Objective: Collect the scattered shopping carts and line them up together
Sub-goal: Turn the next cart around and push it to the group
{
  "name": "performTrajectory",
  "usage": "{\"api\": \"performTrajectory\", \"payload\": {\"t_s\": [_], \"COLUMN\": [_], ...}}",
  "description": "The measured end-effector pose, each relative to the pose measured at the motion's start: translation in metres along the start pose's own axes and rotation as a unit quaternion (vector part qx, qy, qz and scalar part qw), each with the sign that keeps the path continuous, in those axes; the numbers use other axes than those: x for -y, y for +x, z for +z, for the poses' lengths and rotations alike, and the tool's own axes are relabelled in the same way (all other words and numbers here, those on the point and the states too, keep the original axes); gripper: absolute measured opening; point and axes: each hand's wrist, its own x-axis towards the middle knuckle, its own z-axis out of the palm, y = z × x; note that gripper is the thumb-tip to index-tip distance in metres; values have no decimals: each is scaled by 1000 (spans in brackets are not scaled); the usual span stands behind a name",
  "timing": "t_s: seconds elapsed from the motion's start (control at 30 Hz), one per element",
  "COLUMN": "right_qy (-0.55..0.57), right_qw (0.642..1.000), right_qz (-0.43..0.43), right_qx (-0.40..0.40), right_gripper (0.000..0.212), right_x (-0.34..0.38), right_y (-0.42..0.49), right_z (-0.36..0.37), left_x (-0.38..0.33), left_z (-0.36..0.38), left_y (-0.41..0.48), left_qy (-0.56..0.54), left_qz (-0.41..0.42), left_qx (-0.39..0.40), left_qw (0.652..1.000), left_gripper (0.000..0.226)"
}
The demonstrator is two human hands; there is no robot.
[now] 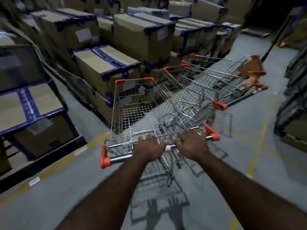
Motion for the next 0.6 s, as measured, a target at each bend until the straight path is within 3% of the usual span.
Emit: {"api": "performTrajectory", "payload": {"t_s": [0.13,0.27,0.5,0.6], "right_qy": [12,-38,8,40], "right_qw": [1000,999,998,998], "right_qz": [12,25,59,41], "right_qx": [11,-2,9,3], "right_gripper": [68,116,68,64], "right_x": [-27,-41,-32,-25], "right_y": [15,29,34,25], "right_z": [-16,-21,-13,-3], "left_x": [15,14,0,-13], "left_z": [-5,2,17,19], "left_y": [13,17,37,42], "left_qy": [45,8,25,18], "left_qz": [87,121,115,103], "left_qx": [65,48,-2,3], "left_qw": [993,991,993,994], "left_gripper": [85,73,77,79]}}
